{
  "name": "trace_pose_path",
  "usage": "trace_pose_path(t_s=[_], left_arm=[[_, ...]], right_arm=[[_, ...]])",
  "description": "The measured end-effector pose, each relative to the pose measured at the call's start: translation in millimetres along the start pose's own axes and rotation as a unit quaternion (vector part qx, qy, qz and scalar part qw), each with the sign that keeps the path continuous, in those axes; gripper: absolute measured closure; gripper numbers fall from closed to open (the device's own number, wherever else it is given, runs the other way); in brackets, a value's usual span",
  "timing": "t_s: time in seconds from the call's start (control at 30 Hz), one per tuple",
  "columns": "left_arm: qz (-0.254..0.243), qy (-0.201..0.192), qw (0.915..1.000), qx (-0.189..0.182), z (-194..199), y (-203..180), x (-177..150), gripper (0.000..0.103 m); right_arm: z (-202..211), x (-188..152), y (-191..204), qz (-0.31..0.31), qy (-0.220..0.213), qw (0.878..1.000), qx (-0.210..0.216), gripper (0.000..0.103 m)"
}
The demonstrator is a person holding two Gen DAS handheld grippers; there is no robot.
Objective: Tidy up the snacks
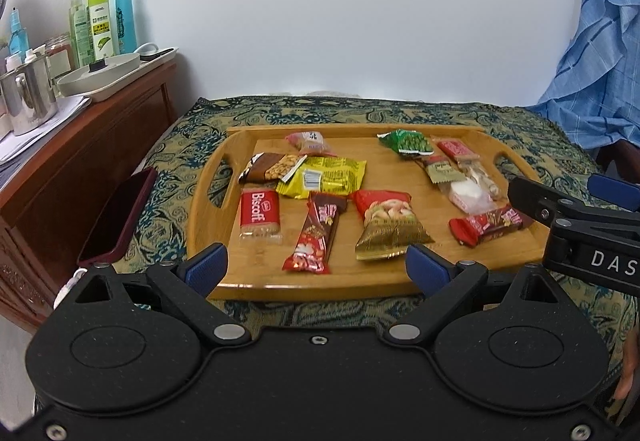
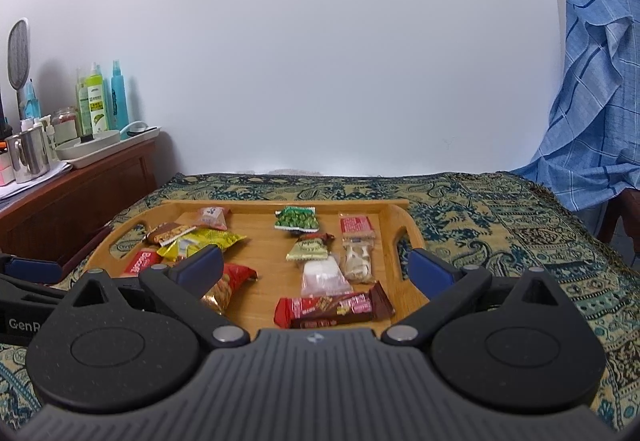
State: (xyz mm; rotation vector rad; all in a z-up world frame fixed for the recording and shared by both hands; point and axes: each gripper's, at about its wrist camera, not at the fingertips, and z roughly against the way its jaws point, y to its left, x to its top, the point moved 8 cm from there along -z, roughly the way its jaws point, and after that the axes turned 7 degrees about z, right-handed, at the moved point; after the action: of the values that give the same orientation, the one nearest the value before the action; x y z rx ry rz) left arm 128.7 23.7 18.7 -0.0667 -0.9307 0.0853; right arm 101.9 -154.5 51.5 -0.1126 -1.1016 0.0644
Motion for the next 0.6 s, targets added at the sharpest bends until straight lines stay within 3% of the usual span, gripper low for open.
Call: trace_pose_path(t_s=[0.6], left_arm=[[0.000,0.024,0.9997,-0.007,-5.7,-1.2,-38.0,0.007]], right_arm=[[9.8,-37.2,0.1,-0.010,0.030,0.999,-0.032,0.000]])
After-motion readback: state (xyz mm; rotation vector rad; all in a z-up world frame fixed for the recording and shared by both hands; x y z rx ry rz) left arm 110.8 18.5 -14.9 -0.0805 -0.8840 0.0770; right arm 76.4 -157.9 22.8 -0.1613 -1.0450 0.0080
